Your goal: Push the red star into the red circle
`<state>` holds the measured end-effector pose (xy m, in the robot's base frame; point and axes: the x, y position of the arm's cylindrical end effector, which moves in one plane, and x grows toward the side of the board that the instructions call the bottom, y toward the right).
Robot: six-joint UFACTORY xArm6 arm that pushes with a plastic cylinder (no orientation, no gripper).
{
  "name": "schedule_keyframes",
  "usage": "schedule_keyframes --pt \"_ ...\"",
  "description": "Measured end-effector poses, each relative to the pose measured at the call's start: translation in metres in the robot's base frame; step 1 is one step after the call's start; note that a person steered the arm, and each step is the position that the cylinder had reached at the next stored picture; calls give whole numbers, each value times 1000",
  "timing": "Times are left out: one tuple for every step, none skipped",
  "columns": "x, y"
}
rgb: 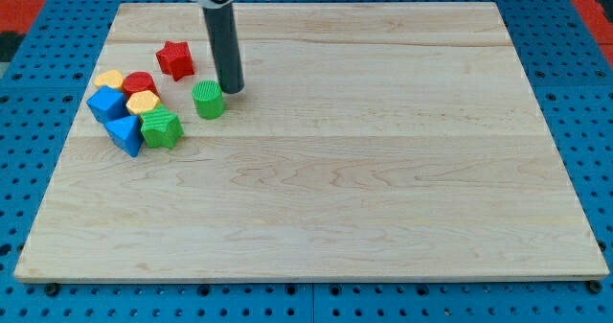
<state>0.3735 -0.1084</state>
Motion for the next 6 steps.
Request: schedule_keyframes --pt "13 -26" --pt "-14 -27" --pt "-71 19" --pt "-107 -39" --pt "-72 -90" --pt "-67 -85"
